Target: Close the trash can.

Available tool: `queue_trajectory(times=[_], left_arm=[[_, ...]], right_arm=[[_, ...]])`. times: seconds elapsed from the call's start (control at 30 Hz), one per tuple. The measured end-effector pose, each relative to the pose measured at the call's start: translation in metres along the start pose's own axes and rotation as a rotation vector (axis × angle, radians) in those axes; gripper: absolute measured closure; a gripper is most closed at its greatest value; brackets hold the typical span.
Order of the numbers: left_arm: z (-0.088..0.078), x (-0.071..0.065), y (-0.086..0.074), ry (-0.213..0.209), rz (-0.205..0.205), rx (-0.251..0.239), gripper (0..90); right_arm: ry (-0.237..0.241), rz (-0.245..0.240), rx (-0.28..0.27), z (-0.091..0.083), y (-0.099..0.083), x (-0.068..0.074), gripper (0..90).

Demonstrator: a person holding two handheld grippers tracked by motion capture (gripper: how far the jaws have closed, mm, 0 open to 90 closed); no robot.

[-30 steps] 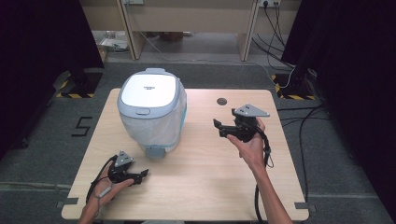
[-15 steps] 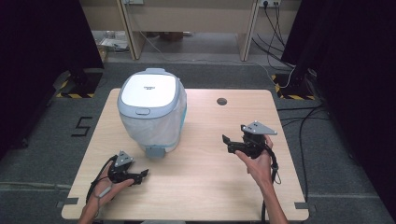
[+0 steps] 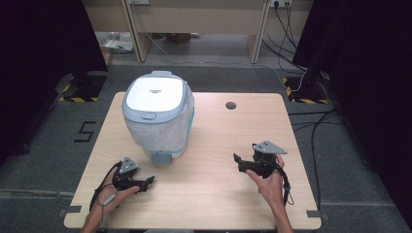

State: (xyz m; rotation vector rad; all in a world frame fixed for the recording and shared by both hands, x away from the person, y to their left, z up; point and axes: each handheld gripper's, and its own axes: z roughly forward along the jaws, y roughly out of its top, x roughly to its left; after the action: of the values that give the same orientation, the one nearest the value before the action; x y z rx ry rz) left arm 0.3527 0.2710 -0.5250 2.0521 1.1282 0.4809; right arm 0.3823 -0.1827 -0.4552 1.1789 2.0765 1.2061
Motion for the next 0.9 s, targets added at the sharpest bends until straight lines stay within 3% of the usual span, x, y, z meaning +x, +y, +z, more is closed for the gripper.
queue_trajectory(times=[0.2,0.33,0.43,0.63,0.8,0.9], left_arm=[[0.0,0.0,0.0,0.0,0.0,0.0,13.9],[0.0,0.0,0.0,0.003,-0.002,0.001,13.3],[0.0,0.0,0.0,0.003,-0.002,0.002,13.2],[0.0,0.0,0.0,0.003,-0.002,0.001,13.2],[0.0,0.0,0.0,0.002,-0.001,0.002,13.2],[0.0,0.0,0.0,0.002,-0.002,0.001,13.2]], right_arm=[[-0.012,-0.005,0.045,0.007,-0.018,-0.001,16.4],[0.01,0.041,0.053,0.009,-0.028,-0.002,16.5],[-0.03,0.007,0.086,0.011,-0.036,-0.002,16.6],[-0.022,0.028,0.138,0.014,-0.053,-0.002,16.5],[-0.055,0.007,0.194,0.017,-0.06,-0.001,16.5],[-0.065,-0.002,0.193,0.017,-0.06,-0.001,16.7]])
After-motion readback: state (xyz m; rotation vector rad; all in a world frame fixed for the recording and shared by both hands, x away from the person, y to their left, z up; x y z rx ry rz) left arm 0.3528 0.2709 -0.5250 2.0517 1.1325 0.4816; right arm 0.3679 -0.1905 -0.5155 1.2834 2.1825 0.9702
